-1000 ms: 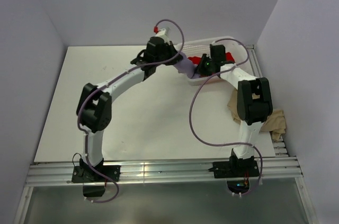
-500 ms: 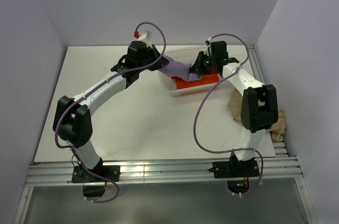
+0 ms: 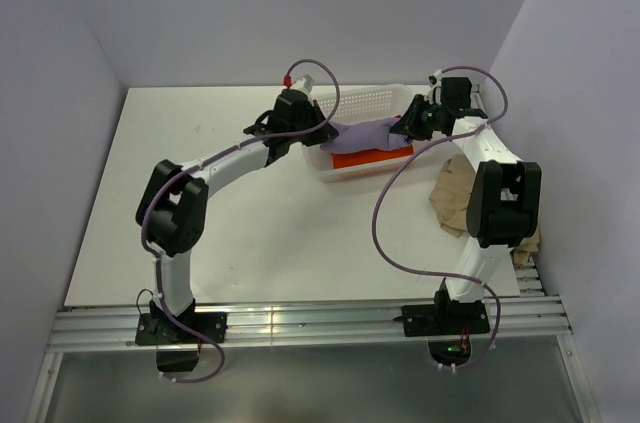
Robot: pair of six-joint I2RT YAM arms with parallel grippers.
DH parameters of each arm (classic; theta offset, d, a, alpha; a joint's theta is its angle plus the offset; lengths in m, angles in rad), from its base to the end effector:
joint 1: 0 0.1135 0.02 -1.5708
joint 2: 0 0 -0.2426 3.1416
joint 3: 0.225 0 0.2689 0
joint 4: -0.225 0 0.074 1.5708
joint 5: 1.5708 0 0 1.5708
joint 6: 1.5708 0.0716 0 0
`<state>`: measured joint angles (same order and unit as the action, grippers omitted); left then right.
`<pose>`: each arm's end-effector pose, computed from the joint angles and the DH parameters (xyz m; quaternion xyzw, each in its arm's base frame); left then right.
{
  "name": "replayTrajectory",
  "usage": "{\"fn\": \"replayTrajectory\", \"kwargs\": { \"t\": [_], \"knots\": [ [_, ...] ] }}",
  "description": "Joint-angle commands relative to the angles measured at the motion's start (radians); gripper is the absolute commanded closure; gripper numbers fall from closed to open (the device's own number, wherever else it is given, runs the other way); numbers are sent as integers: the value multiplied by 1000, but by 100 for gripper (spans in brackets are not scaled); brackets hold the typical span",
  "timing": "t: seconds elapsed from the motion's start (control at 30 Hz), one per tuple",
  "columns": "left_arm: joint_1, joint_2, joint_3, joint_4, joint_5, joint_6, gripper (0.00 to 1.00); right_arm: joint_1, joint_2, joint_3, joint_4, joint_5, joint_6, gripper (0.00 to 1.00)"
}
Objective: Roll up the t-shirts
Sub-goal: Place the rolled tshirt into the container
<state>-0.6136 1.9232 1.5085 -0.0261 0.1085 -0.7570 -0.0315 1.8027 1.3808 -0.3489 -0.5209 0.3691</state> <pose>0.4036 -0.2937 0.2285 -0.0315 0.8433 -0.3738 0.3849 0.4380 0.0218 0.2022 0.0788 0.8922 0.2970 0.3311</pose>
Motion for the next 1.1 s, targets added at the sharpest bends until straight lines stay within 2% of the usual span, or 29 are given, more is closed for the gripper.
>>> {"fn": "replayTrajectory", "kwargs": {
  "t": [0.0, 0.17, 0.33, 0.5, 0.63, 0.87, 1.0, 1.03, 1.07],
  "knots": [
    [-11, 34, 56, 17, 10, -13, 100, -22, -69, 3, 38, -15, -2, 100],
    [-15, 77, 53, 17, 19, -16, 100, -54, -86, -2, 4, -22, -41, 100],
    [-32, 86, 10, 17, 2, -24, 100, -64, 7, 96, -143, -40, -151, 100],
    [-51, 83, -63, 68, -30, -45, 100, -77, 3, 73, -114, -36, -162, 100],
    [-51, 88, -114, 92, -43, -59, 100, -84, 17, 106, -157, -13, -182, 100],
    [-52, 148, -73, 29, -98, -33, 100, -84, 29, 78, -159, 53, -187, 100],
    [-52, 171, -39, -8, -99, -18, 96, -84, 26, 72, -153, 70, -180, 84],
    [-52, 171, -37, -9, -96, -18, 93, -82, 21, 70, -150, 76, -177, 81],
    [-52, 166, -36, -6, -89, -18, 82, -82, 8, 70, -148, 81, -176, 76]
  ]
}}
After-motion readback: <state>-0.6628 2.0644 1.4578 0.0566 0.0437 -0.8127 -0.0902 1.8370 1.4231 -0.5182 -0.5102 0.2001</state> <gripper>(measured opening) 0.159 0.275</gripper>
